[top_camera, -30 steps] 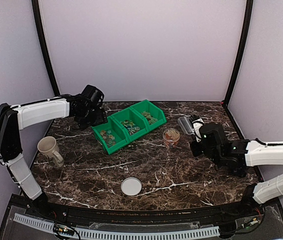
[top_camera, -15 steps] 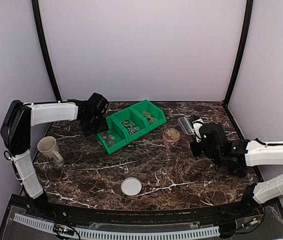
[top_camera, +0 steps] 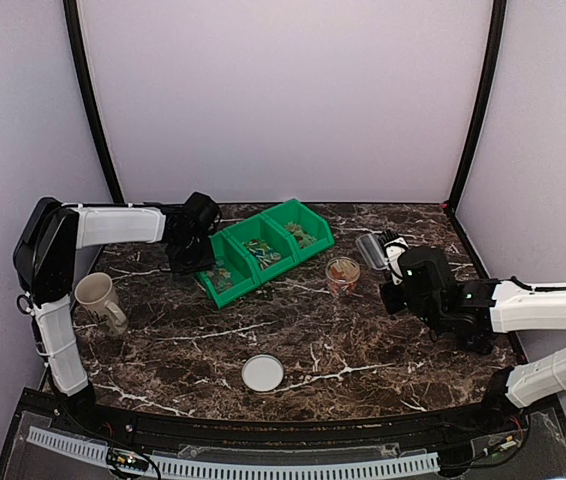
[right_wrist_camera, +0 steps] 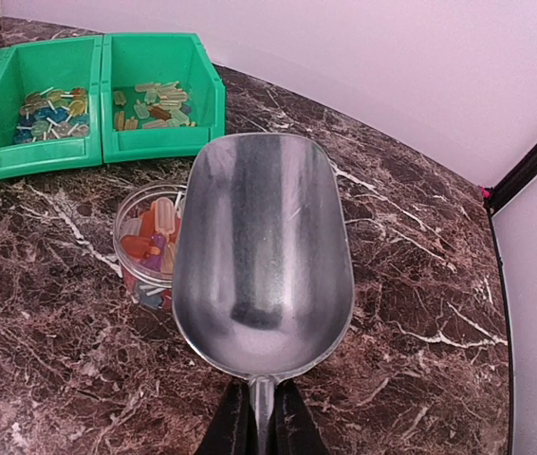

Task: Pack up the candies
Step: Put down the spatula at the corner of the board.

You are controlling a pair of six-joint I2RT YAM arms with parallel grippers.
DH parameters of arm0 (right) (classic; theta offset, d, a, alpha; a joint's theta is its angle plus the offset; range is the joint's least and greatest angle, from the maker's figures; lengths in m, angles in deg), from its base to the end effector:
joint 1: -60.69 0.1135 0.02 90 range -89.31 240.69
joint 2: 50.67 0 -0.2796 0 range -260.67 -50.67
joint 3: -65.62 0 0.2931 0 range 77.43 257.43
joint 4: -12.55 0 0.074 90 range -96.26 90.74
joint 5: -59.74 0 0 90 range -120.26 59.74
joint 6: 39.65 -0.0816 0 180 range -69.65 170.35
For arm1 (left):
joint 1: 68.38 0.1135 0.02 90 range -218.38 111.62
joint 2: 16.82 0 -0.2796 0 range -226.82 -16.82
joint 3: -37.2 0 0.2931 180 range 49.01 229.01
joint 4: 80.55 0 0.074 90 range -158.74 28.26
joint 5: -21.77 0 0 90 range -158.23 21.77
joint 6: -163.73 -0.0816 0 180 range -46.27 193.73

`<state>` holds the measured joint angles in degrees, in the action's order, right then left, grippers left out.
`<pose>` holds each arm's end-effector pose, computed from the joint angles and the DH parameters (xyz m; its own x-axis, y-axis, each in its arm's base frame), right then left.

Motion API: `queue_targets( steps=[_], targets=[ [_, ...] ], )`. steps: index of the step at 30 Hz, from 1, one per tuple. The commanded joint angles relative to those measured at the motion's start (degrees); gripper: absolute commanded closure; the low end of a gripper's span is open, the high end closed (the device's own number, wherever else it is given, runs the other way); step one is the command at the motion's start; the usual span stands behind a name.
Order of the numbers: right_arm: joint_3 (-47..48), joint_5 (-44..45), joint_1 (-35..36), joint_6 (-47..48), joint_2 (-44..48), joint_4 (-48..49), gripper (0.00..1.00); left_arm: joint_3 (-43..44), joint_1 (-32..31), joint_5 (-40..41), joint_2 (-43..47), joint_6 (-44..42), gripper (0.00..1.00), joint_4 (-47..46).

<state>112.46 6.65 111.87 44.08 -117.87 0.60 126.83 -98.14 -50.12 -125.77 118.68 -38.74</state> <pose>0.2288 0.2062 0.1949 -0.3663 -0.3160 -0.8752 -0.2664 0.9368 -0.2268 0.4124 -0.2066 0.1483 -0.7793 -0.3279 -0.5340 -0.2954 0.9438 -0.1485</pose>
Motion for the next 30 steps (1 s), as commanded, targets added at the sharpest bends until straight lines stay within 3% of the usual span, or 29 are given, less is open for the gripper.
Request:
queue_targets(
  steps=[1,5,13,23,26,30],
  targets=[
    [2.0,1.0,0.4,0.1,0.5,1.0,1.0,3.3,0.8,-0.3,-1.8,-2.3,0.68,-0.8],
    [1.7,1.5,0.4,0.0,0.9,1.0,1.0,5.7,1.3,-0.6,-3.9,-5.1,0.76,-2.8],
    [1.4,1.9,0.4,-0.7,1.2,0.8,1.0,14.6,2.1,0.3,-11.1,-15.3,0.78,-5.9],
    [1.3,5.0,0.3,-1.9,-1.3,1.1,1.0,25.0,2.8,1.8,-18.6,-15.7,0.75,-5.2],
    [1.4,5.9,-0.7,-2.2,-3.2,2.1,1.0,26.4,2.9,1.5,-19.3,-15.6,0.71,-5.0],
    [1.9,5.0,-3.0,-3.3,-6.2,3.4,1.0,28.9,3.0,0.4,-19.0,-15.1,0.57,-2.5]
  ],
)
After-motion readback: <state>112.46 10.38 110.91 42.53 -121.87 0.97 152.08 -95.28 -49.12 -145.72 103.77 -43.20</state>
